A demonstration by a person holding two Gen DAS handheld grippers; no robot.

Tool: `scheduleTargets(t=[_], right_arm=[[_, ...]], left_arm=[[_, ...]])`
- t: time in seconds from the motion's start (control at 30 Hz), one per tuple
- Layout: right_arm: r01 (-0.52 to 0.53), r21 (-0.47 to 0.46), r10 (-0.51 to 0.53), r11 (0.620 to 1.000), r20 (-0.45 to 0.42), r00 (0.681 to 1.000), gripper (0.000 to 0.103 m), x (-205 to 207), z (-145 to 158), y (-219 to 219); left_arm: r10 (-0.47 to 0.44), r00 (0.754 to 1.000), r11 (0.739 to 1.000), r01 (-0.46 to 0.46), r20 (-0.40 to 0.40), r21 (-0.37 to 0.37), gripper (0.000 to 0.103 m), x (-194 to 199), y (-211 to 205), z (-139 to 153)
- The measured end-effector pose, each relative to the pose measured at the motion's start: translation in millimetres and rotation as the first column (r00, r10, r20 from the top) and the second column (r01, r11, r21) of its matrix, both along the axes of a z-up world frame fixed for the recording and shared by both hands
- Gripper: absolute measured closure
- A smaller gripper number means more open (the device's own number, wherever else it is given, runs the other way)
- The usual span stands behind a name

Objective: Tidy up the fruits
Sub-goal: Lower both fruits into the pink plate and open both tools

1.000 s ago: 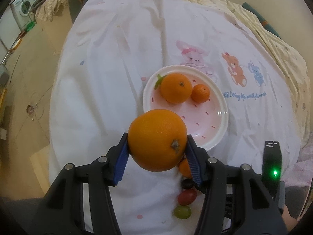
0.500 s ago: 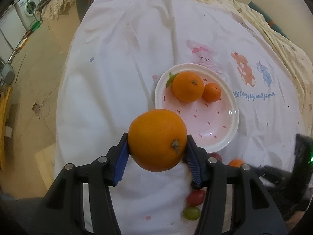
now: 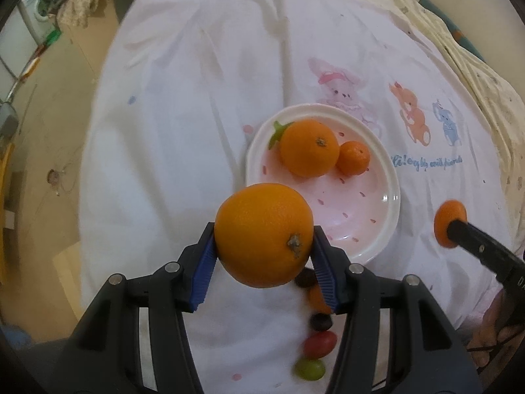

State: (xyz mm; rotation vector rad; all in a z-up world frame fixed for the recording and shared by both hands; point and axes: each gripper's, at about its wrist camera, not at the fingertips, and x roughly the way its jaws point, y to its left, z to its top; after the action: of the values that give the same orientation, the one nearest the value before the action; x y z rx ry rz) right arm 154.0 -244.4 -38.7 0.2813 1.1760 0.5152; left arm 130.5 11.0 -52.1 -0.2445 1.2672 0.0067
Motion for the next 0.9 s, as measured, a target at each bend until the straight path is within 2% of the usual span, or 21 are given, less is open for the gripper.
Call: scheduleTargets(t=[0.17, 0.33, 0.6, 0.9], right_arm=[[-0.030, -0.012, 0.030, 0.999, 0.010, 1.000, 0.056, 23.4, -6.1, 6.5], [-0.044, -0.011, 0.043, 0.999, -0.027, 0.999, 0.056, 42.6, -25.8, 12.9], [-0.087, -0.035, 0.085, 0.996, -0.045, 0.995, 0.056, 54.9, -43.5, 30.4], [-0.094, -0.066, 0.088, 0.993, -0.082, 0.993, 0.056, 63.0, -63.5, 37.6]], left_arm=[[-0.046, 0.999, 0.999, 0.046, -0.029, 0.012, 0.052, 14.0, -15.9, -16.6], [-0.059, 0.997, 0.998, 0.060, -0.057, 0.018, 0.052, 26.4, -24.3, -32.0], [-0.030, 0.997, 1.000, 0.030, -0.065, 0.000, 0.052, 51.5, -21.2, -46.7], [-0.011, 0.998, 1.000, 0.009, -0.064, -0.026, 0.051, 59.5, -17.6, -51.9]])
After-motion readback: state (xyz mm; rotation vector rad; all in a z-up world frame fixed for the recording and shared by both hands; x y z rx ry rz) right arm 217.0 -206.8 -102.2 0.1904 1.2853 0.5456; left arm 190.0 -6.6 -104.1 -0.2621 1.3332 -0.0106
